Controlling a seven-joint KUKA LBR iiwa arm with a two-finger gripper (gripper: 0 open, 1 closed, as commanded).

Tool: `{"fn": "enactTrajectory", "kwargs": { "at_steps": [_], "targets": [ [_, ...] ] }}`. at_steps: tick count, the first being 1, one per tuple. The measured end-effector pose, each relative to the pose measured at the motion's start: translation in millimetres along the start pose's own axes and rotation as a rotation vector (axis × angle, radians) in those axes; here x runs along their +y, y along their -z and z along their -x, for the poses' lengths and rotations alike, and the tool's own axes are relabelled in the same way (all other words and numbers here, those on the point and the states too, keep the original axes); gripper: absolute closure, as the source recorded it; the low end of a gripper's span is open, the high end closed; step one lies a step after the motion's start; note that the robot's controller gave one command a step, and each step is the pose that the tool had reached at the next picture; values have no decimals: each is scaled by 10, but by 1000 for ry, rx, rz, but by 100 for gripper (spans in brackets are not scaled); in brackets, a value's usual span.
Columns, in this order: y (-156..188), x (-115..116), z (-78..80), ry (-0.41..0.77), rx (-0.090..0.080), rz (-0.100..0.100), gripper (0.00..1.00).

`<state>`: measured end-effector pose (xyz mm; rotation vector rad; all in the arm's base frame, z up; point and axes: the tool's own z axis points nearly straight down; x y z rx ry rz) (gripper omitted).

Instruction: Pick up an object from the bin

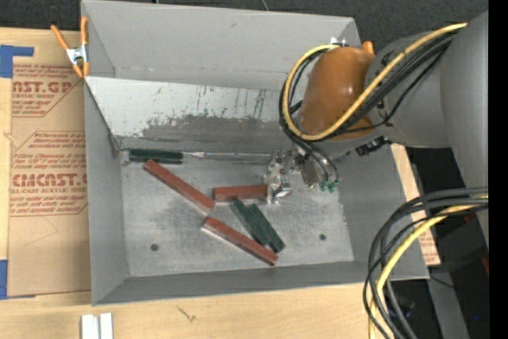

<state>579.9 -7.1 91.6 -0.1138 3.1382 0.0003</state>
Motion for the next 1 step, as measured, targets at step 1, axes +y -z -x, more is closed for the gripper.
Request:
{"fn": "enactTrajectory", "kwargs": {
  "at_steps": [1],
  "targets": [
    [1225, 206, -162, -25, -1, 0, 100]
  ]
}}
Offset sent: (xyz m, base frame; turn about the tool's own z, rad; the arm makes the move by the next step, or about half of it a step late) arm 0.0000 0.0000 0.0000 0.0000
